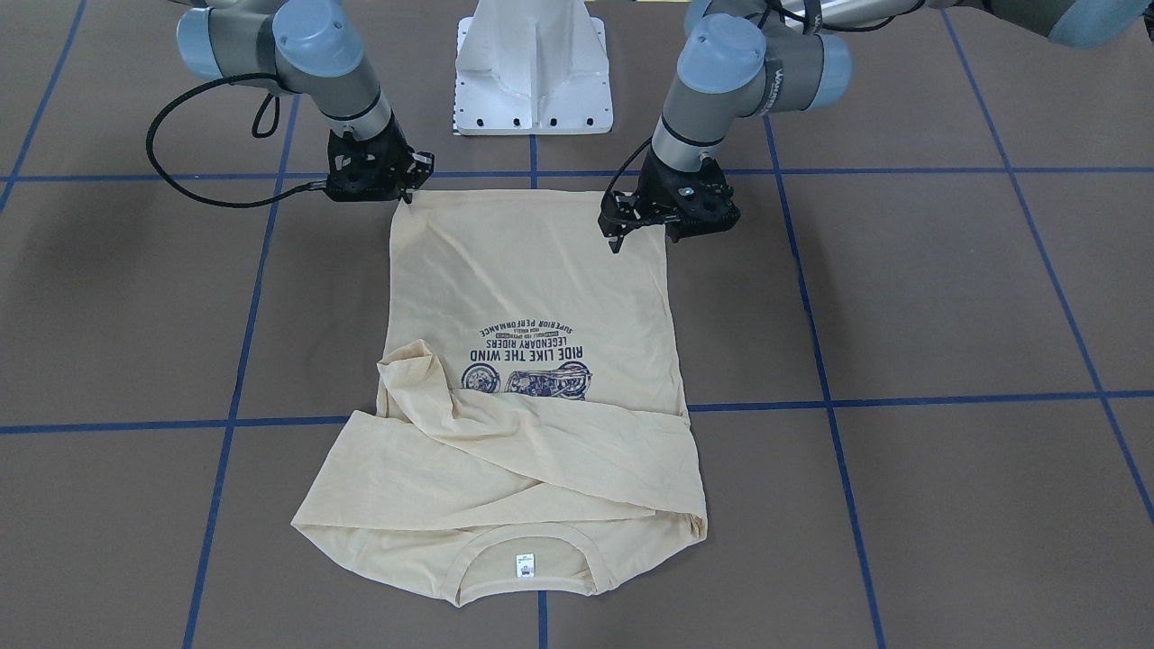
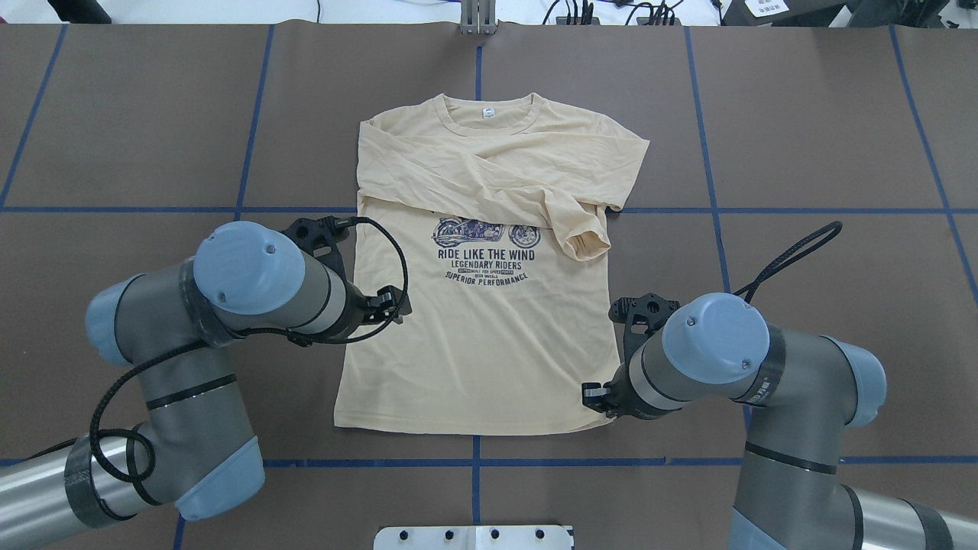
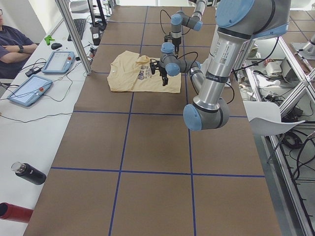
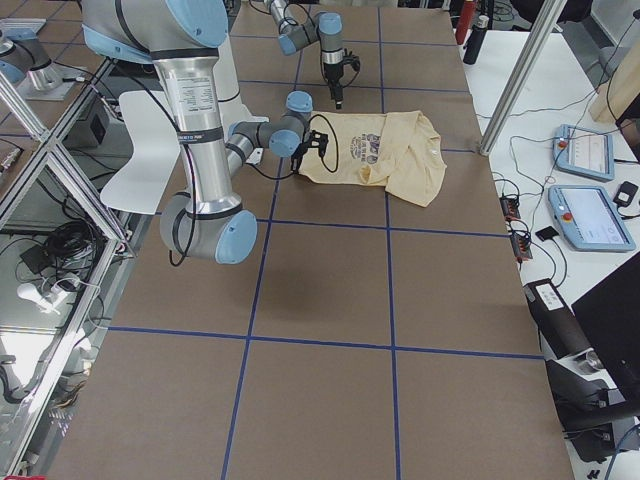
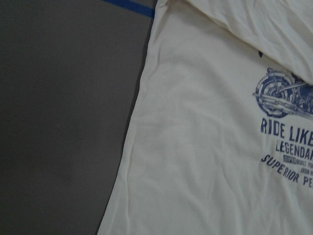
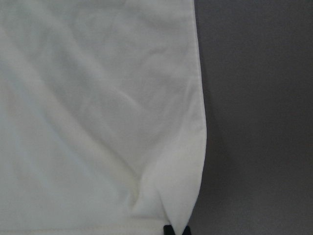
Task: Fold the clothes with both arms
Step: 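Grasp the other hem corner with the left gripper while the right holds its corner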
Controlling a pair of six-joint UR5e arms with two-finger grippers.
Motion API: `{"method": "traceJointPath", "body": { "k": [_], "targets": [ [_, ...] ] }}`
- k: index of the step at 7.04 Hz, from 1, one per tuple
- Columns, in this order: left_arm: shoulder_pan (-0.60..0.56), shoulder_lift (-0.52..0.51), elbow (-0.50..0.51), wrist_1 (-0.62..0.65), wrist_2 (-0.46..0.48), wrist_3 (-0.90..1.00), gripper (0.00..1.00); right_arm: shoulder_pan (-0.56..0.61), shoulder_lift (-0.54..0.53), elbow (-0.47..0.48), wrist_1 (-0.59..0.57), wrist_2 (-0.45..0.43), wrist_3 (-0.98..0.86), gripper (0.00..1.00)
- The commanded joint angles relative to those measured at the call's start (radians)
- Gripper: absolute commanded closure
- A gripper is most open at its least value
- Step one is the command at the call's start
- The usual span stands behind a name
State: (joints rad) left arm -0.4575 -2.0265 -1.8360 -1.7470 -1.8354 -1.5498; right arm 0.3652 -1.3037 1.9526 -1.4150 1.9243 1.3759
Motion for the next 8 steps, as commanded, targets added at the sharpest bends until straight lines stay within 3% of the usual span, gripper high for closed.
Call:
{"method": "traceJointPath", "body": {
  "k": [1,4,5,8],
  "targets": [
    [0.054,0.037,-0.006,0.050,0.010,-0.012,0.08,0.006,0.001,0.000,0.004,0.001,0.000,1.00],
    [0.068,0.063,-0.008,0.050,0.004,-0.009,0.15,0.008,0.007,0.002,0.005,0.002,0.000,1.00],
    [0.079,0.063,-0.009,0.050,0.001,-0.010,0.22,0.008,0.007,0.000,0.005,0.002,0.000,1.00],
    [0.126,0.065,-0.011,0.050,-0.001,-0.012,0.26,0.012,0.007,0.000,0.004,0.002,0.000,1.00]
  ]
}}
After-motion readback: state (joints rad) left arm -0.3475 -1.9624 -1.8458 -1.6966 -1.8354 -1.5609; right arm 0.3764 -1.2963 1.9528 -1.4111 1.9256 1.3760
